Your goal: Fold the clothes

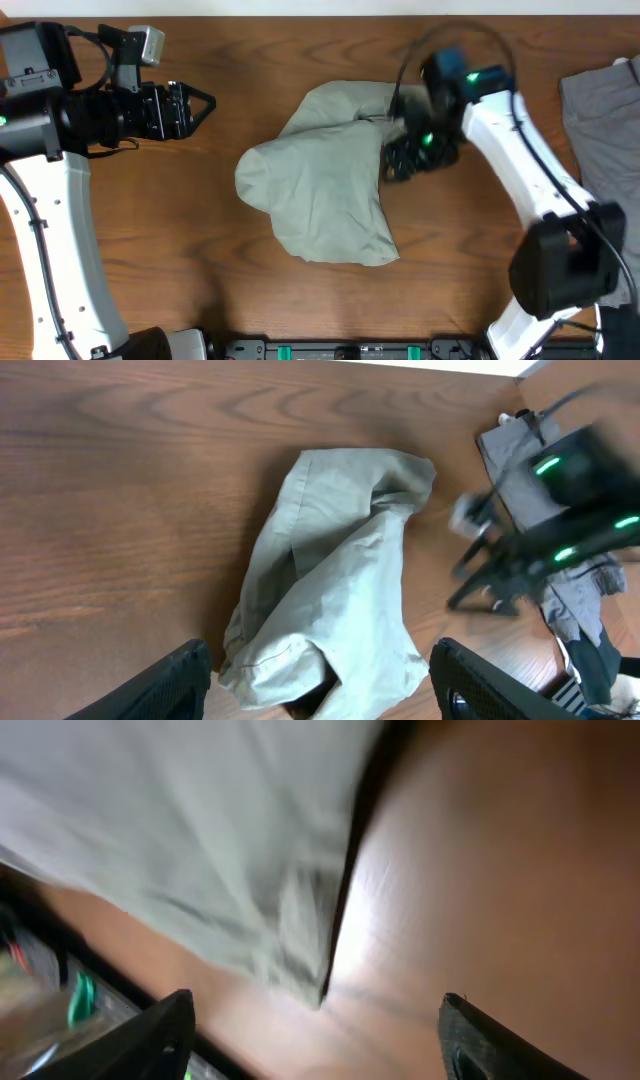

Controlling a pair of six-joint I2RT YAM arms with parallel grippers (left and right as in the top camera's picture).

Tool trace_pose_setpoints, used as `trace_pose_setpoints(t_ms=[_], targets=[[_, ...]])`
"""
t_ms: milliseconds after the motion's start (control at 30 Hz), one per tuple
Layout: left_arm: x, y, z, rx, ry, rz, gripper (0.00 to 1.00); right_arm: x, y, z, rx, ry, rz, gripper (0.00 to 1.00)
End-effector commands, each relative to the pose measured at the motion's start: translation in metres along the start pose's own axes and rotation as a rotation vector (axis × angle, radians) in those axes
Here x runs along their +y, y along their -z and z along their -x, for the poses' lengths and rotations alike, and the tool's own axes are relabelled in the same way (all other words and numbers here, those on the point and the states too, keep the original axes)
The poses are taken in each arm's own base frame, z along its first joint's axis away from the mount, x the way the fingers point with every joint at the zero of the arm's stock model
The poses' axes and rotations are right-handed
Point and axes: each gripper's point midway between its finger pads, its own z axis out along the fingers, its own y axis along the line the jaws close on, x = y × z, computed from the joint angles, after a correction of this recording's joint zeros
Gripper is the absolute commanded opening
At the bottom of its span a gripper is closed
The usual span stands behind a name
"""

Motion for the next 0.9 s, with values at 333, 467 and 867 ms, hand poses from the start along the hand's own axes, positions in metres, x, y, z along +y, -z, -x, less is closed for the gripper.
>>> trace_pose_setpoints(t_ms=[333, 467, 867], targets=[[-0.001, 0.001, 0.004, -0.011, -0.009, 0.006, 0.72, 0.039, -0.067, -0.058, 0.214, 0.093, 0.019, 0.76], [-0.001, 0.001, 0.004, -0.011, -0.010, 0.006, 0.72, 0.018, -0.085, -0.067, 0.231, 0.032, -0.155, 0.76], [0.000, 0.001, 0.005, -0.014, -0.012, 0.007, 0.73, 0.028, -0.104, -0.076, 0.238, 0.042, -0.161, 0.29]])
